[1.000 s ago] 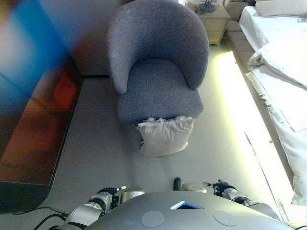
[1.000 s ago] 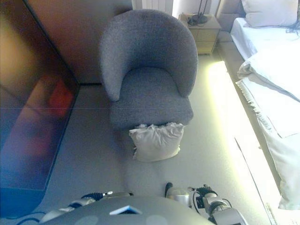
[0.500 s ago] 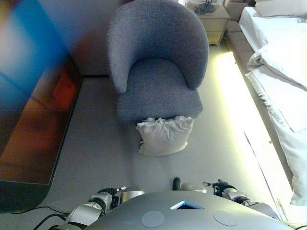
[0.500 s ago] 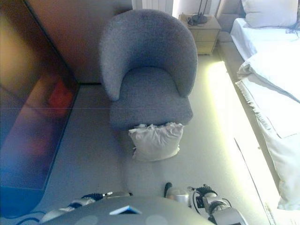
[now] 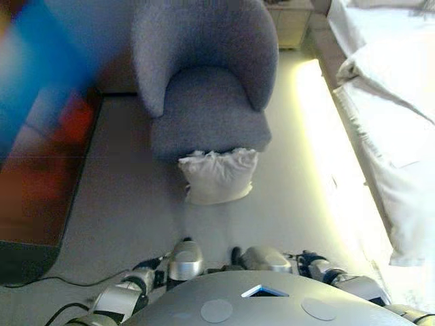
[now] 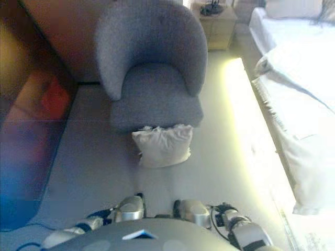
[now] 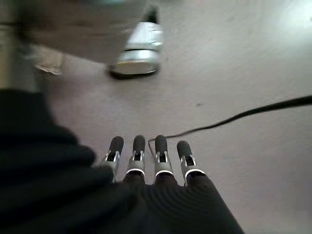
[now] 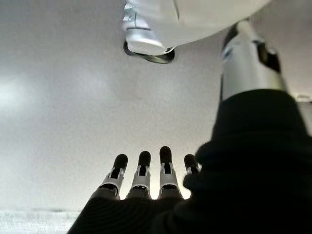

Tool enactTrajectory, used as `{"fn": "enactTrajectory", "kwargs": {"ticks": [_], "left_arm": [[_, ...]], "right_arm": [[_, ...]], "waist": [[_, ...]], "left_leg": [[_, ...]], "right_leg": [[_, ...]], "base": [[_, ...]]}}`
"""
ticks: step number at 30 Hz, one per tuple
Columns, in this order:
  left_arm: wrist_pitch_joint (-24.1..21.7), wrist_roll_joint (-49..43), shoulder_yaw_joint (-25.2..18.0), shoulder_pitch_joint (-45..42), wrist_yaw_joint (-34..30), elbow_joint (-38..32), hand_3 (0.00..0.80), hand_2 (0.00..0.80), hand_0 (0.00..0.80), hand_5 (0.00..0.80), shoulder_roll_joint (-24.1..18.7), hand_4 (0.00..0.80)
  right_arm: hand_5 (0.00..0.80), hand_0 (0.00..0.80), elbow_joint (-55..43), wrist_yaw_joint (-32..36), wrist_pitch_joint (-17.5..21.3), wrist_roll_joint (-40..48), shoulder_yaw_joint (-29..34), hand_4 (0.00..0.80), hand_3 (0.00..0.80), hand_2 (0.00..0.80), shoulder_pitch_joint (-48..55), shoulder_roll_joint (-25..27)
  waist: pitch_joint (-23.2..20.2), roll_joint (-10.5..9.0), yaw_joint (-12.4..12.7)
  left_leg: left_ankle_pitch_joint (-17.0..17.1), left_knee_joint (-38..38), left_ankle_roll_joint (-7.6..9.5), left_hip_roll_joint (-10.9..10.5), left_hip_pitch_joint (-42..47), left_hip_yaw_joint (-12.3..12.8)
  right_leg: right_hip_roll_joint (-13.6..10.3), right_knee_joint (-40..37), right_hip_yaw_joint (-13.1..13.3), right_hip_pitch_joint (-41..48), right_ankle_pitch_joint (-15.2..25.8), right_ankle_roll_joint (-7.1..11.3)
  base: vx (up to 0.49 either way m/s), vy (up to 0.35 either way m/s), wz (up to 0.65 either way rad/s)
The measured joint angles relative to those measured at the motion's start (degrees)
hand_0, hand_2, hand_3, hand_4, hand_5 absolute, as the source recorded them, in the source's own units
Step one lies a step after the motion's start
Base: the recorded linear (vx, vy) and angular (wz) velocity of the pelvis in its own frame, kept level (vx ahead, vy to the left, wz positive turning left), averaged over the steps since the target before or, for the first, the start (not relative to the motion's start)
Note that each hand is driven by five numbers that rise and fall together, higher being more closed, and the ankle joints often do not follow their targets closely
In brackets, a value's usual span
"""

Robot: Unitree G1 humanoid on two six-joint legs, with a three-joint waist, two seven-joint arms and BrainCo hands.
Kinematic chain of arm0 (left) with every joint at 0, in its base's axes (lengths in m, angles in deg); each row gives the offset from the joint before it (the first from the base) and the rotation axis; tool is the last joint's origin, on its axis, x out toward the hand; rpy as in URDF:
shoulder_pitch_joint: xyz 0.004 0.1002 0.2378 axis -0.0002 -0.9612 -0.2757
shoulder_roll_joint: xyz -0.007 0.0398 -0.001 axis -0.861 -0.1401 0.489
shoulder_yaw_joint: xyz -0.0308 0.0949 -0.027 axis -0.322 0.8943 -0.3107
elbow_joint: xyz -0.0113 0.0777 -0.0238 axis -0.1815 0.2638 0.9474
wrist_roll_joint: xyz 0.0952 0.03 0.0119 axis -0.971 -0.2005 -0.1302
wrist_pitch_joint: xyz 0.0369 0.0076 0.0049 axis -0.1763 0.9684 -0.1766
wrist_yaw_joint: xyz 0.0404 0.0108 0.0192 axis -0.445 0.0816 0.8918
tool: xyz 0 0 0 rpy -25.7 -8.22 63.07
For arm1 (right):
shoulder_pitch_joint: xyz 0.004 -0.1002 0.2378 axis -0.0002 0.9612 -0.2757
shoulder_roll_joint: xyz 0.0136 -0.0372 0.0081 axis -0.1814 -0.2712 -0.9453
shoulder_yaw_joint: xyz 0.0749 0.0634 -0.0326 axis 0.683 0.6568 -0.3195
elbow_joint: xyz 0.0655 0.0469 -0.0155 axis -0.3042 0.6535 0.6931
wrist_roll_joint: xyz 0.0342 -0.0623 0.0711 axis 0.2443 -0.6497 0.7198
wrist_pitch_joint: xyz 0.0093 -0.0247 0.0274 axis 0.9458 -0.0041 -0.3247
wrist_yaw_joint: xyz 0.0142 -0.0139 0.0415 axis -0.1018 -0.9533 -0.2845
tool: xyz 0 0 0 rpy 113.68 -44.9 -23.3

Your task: Pick up the cushion and take it to the sofa

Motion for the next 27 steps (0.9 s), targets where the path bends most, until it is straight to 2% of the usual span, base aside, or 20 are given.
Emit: {"fn": "enactTrajectory", "kwargs": {"ticks": [2, 4, 5, 7, 8, 9, 10, 11, 12, 13, 15, 16, 17, 19, 21, 22, 23, 25, 27], "left_arm": [[0.05, 0.19, -0.04, -0.9, -0.07, 0.58, 0.0, 0.0, 0.0, 0.0, 1.18, 0.0], [0.26, 0.22, -0.04, -1.07, -0.05, 1.46, 0.0, 0.0, 0.0, 0.0, 1.4, 0.0], [0.39, 0.21, -0.07, -1.03, -0.07, 1.44, 0.0, 0.0, 0.0, 0.0, 1.48, 0.0], [0.66, 0.19, -0.15, -0.99, 0.18, 1.72, 0.0, 0.0, 0.0, 0.0, 2.0, 0.0], [0.77, 0.16, -0.14, -1.34, 0.1, 1.9, 0.0, 0.0, 0.0, 0.0, 2.27, 0.0], [0.81, 0.11, -0.01, -1.26, 0.01, 1.78, 0.0, 0.0, 0.0, 0.0, 2.54, 0.0], [0.82, 0.08, -0.01, -1.65, -0.13, 0.94, 0.0, 0.0, 0.0, 0.0, 1.2, 0.0], [0.81, -0.06, 0.06, -2.57, -0.32, 0.05, 0.0, 0.0, 0.0, 0.0, -0.34, 0.0], [0.81, -0.32, 0.62, -2.12, -0.53, -0.46, 0.0, 0.0, 0.0, 0.0, -2.12, 0.0], [0.79, -0.38, 1.18, -1.05, -0.82, -0.44, 0.0, 0.0, 0.0, 0.0, -2.95, 0.0], [0.95, -0.39, 1.45, 1.34, -1.61, -0.47, 0.0, 0.0, 0.0, 0.0, -2.63, 0.0], [1.21, -0.38, 1.8, 1.88, -2.13, -0.56, 0.0, 0.0, 0.0, 0.0, -2.39, 0.0], [1.34, -0.39, 2.26, 2.37, -2.25, -0.79, 0.0, 0.0, 0.0, 0.0, -2.56, 0.0], [1.74, -0.39, 2.26, 3.08, -2.46, -1.01, 0.0, 0.0, 0.0, 0.0, -2.92, 0.0], [2.31, -0.37, 2.23, 3.2, -2.46, -0.72, 0.0, 0.0, 0.0, 0.0, -2.88, 0.0], [2.89, -0.36, 2.25, 3.37, -2.45, -0.69, 0.0, 0.0, 0.0, 0.0, -2.77, 0.0], [3.22, -0.32, 2.27, 3.33, -2.43, -0.64, 0.0, 0.0, 0.0, 0.0, -2.67, 0.0], [4.16, -0.25, 2.24, 3.01, -2.4, -0.41, 0.0, 0.0, 0.0, 0.0, -2.59, 0.0], [4.18, -0.17, 2.14, 2.22, -2.38, -0.46, 0.0, 0.0, 0.0, 0.0, -3.12, 0.0]], "right_arm": [[0.0, 0.0, -0.01, -0.06, -0.04, -0.03, 0.02, 0.0, 0.0, 0.0, -0.35, 1.29], [0.0, 0.0, -0.06, -0.08, -0.08, -0.04, 0.03, 0.0, 0.0, 0.0, -0.86, 1.19], [0.0, 0.0, -0.14, -0.08, -0.07, -0.09, 0.08, 0.0, 0.0, 0.0, -0.88, 1.09], [0.0, 0.0, 0.35, -0.1, -0.13, -0.12, 0.16, 0.0, 0.0, 0.0, -0.26, 1.34], [0.0, 0.0, 0.77, -0.11, -0.08, -0.14, 0.14, 0.0, 0.0, 0.0, 0.43, 1.73], [0.0, 0.0, 1.41, -0.11, -0.07, -0.17, 0.0, 0.0, 0.0, 0.0, 0.32, 1.41], [0.0, 0.0, 1.22, -0.11, -0.03, -0.16, 0.01, 0.0, 0.0, 0.0, 0.61, -0.14], [0.0, 0.0, 0.84, -0.63, 0.08, -0.16, 0.02, 0.0, 0.0, 0.0, 1.46, -1.56], [0.0, 0.0, 0.55, -0.79, 0.1, -0.17, 0.04, 0.0, 0.0, 0.0, 1.89, -2.49], [0.0, 0.0, 0.58, -0.96, 0.12, -0.17, 0.01, 0.0, 0.0, 0.0, 1.47, -3.0], [0.0, 0.0, -0.24, -1.38, 0.15, -0.09, 0.06, 0.0, 0.0, 0.0, 0.53, -2.81], [0.0, 0.0, -0.56, -1.46, 0.17, -0.07, 0.07, 0.0, 0.0, 0.0, 0.43, -2.56], [0.0, 0.0, -0.97, -1.56, 0.12, 0.0, 0.11, 0.0, 0.0, 0.0, 0.49, -2.53], [0.0, 0.0, -2.0, -1.64, 0.1, 0.06, 0.1, 0.0, 0.0, 0.0, 0.49, -2.49], [0.0, 0.0, -2.88, -1.72, 0.05, 0.06, 0.08, 0.0, 0.0, 0.0, 0.4, -1.75], [0.0, 0.0, -3.21, -1.73, -0.01, 0.04, 0.07, 0.0, 0.0, 0.0, 0.44, -1.44], [0.0, 0.0, -3.69, -1.89, -0.06, 0.13, 0.06, 0.0, 0.0, 0.0, 0.57, -0.94], [0.0, 0.0, -4.89, -1.88, -0.02, 0.35, 0.04, 0.0, 0.0, 0.0, 0.48, -0.41], [0.0, 0.0, -4.74, -1.85, -0.05, 1.18, 0.14, 0.0, 0.0, 0.0, 0.66, -0.59]], "waist": [[-0.17, 2.95, 1.07], [-0.18, 3.61, 1.32], [-0.24, 3.6, 1.33], [-1.03, 3.67, 1.17], [-2.5, 4.88, 1.18], [-2.85, 4.79, 1.36], [-3.03, 3.02, 1.16], [-4.33, 1.24, 0.79], [-5.95, -0.98, 0.45], [-6.61, -1.94, 0.27], [-6.52, -1.68, -0.48], [-6.4, -0.65, -1.04], [-6.21, -0.2, -1.91], [-6.04, 0.02, -2.74], [-5.74, 0.53, -3.74], [-5.49, 0.88, -3.97], [-5.23, 1.27, -4.44], [-4.97, 1.47, -5.26], [-4.83, 0.25, -5.14]], "left_leg": [[1.69, -1.61, -0.65, 2.0, -1.35, 0.1], [1.68, -1.21, -0.65, 3.11, -2.12, 0.35], [1.73, -0.59, -0.54, 3.28, -1.99, 0.48], [1.55, 1.26, -0.17, 2.26, 0.16, 0.76], [2.42, 0.57, 0.12, 1.99, 1.8, 1.44], [4.43, 0.92, 2.33, 1.7, 2.15, 3.96], [3.96, 1.24, 3.2, 0.31, 3.57, 5.62], [3.18, 0.83, 4.37, -1.16, 4.08, 6.79], [2.25, 0.94, 4.78, -2.93, 4.99, 6.86], [1.95, 0.98, 4.93, -3.61, 5.2, 7.06], [1.49, 0.08, 5.61, -3.64, 6.09, 6.87], [1.69, -0.97, 5.89, -3.29, 7.21, 6.58], [1.28, -1.76, 6.51, -3.08, 8.47, 6.4], [0.78, -2.67, 7.03, -2.85, 9.54, 5.73], [0.73, -3.27, 6.98, -2.66, 9.98, 5.69], [0.56, -3.29, 6.82, -2.46, 10.04, 5.74], [0.26, -3.32, 6.37, -2.09, 10.03, 5.76], [0.18, -3.33, 6.19, -1.34, 10.01, 5.33], [-0.22, -3.54, 4.24, -1.21, 10.94, 4.75]], "right_leg": [[0.72, -1.1, 0.15, 0.89, -0.02, 0.1], [0.56, -1.07, 1.11, 0.76, -0.41, 0.58], [0.08, -1.08, 1.66, 0.61, -0.73, 1.1], [-1.8, -1.49, 3.13, 0.81, -1.86, 2.99], [-2.68, -2.54, 3.27, 1.39, -2.43, 4.13], [-3.58, 2.44, 2.31, 1.01, -4.69, 4.69], [-5.5, 11.3, 1.19, 0.02, -7.66, 7.71], [-6.95, 17.97, 0.4, -0.29, -9.74, 9.82], [-8.38, 19.94, -0.75, -0.39, -8.97, 10.44], [-9.13, 20.33, -1.28, -1.03, -8.54, 11.15], [-8.97, 23.94, -1.74, -2.69, -4.52, 14.74], [-8.64, 26.07, -2.1, -3.47, -2.08, 15.61], [-8.51, 28.31, -2.73, -4.37, -1.76, 15.27], [-8.47, 27.54, -5.6, -6.73, -4.51, 14.1], [-9.85, 21.6, -10.27, -8.59, -4.81, 13.34], [-10.78, 18.21, -11.32, -9.77, -4.28, 13.34], [-12.01, 14.2, -12.36, -10.63, -2.87, 13.5], [-14.37, 5.71, -12.59, -11.13, 1.45, 14.17], [-16.14, -0.49, -12.69, -10.04, 7.1, 13.88]], "base": [[0.424, 0.202, -0.1], [0.436, 0.239, -0.25], [0.407, 0.211, -0.28], [0.361, 0.188, -0.4], [0.294, 0.165, -0.54], [0.247, 0.143, -0.53], [0.282, 0.16, -0.36], [0.275, 0.149, -0.2], [0.352, 0.173, -0.16], [0.334, 0.144, -0.12], [0.288, 0.089, 0.06], [0.227, 0.016, 0.11], [0.277, -0.025, 0.01], [0.199, -0.089, -0.01], [0.124, -0.161, 0.07], [0.13, -0.226, 0.04], [0.139, -0.245, 0.03], [0.14, -0.208, 0.08], [0.168, -0.209, 0.08]]}}
